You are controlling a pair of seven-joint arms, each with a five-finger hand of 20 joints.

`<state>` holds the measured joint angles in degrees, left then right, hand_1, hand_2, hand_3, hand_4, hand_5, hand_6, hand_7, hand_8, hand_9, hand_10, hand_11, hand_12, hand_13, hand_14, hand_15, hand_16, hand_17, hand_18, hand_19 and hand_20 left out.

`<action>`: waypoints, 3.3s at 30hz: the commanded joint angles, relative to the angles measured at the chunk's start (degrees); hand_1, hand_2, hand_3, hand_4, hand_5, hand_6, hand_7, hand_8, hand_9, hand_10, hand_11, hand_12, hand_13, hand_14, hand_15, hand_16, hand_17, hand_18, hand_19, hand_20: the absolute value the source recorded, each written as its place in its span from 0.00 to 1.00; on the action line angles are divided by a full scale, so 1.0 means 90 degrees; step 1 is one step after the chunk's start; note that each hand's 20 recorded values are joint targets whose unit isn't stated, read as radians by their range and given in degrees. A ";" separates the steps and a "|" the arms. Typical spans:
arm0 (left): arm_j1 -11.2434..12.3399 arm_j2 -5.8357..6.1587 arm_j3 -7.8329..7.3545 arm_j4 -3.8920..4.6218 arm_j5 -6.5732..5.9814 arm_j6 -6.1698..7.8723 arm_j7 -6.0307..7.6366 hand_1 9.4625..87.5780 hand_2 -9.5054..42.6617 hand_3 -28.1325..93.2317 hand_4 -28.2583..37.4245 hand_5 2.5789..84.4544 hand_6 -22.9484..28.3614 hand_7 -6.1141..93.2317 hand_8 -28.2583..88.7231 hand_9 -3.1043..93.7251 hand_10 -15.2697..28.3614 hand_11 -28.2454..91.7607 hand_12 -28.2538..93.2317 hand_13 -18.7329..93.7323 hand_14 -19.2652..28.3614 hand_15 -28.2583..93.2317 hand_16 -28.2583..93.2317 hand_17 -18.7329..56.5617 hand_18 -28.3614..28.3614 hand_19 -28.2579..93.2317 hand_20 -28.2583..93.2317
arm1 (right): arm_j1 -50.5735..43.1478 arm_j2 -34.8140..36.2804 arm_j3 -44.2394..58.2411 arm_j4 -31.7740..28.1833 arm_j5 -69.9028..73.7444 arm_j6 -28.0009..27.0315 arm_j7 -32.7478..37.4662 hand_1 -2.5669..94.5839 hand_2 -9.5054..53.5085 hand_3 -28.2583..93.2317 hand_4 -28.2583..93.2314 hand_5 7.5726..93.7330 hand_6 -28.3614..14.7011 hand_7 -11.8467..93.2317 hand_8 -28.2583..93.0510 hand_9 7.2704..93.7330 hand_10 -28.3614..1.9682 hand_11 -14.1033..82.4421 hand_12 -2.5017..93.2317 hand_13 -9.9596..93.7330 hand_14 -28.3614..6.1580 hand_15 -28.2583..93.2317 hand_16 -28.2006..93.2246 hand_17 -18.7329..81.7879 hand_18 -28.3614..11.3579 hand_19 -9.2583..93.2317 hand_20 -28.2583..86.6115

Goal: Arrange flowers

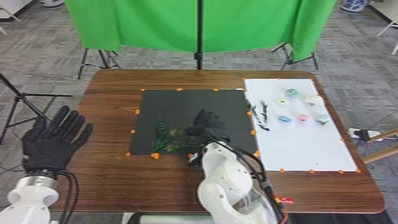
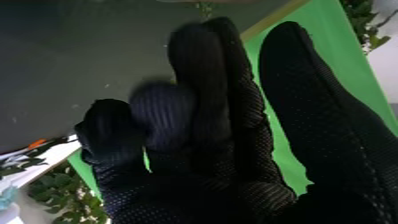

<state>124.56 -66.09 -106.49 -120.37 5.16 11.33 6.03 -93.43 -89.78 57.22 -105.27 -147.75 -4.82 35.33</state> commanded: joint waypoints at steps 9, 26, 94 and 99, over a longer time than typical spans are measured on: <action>0.0253 -0.0317 -0.0169 0.0009 -0.0058 -0.0195 0.0121 0.23 0.48 0.85 0.00 0.54 0.61 0.22 0.16 0.46 0.71 0.43 0.34 0.45 0.77 0.66 0.19 0.19 0.83 0.61 0.47 | -0.0307 0.0885 0.0239 -0.0932 0.0214 -0.0884 -0.0113 0.48 0.00 0.88 0.01 0.70 0.49 0.32 0.16 0.73 0.28 0.45 0.27 0.69 0.33 0.76 0.49 0.57 0.01 1.00 0.59; 0.0224 -0.0333 -0.0134 0.0016 -0.0215 -0.0084 0.0051 0.25 0.52 0.90 0.01 0.55 0.61 0.22 0.16 0.46 0.71 0.43 0.34 0.45 0.77 0.66 0.19 0.19 0.82 0.60 0.44 | -0.0811 0.0996 0.0242 -0.0762 -0.0369 -0.1510 -0.0824 0.44 0.00 0.87 0.00 0.60 0.47 0.44 0.15 0.59 0.23 0.52 0.29 0.59 0.26 0.79 0.45 0.51 0.00 0.99 0.60; 0.0021 -0.0147 0.0190 0.0110 -0.0672 0.0389 -0.0044 0.22 0.48 0.87 0.00 0.57 0.62 0.23 0.16 0.48 0.71 0.44 0.34 0.46 0.77 0.67 0.19 0.19 0.83 0.60 0.44 | -0.0802 0.0125 -0.0153 0.0284 -0.1056 -0.0819 -0.0341 0.90 0.00 0.00 0.85 0.72 0.64 0.72 0.32 0.99 0.65 0.35 0.56 0.92 0.65 0.61 0.64 0.67 0.00 1.00 0.65; 0.0080 -0.0167 0.0154 0.0099 -0.0678 0.0411 -0.0027 0.22 0.48 0.87 0.00 0.57 0.62 0.23 0.16 0.48 0.71 0.44 0.34 0.46 0.77 0.66 0.19 0.19 0.83 0.60 0.44 | -0.0794 0.0161 -0.0141 0.0323 -0.1142 -0.0644 -0.0238 0.91 0.00 0.00 0.84 0.71 0.62 0.72 0.33 0.98 0.64 0.35 0.56 0.91 0.61 0.63 0.64 0.65 0.00 1.00 0.65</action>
<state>124.27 -67.26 -104.67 -119.82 -0.41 14.23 6.26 -98.00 -88.78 56.56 -104.92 -157.38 -10.76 32.07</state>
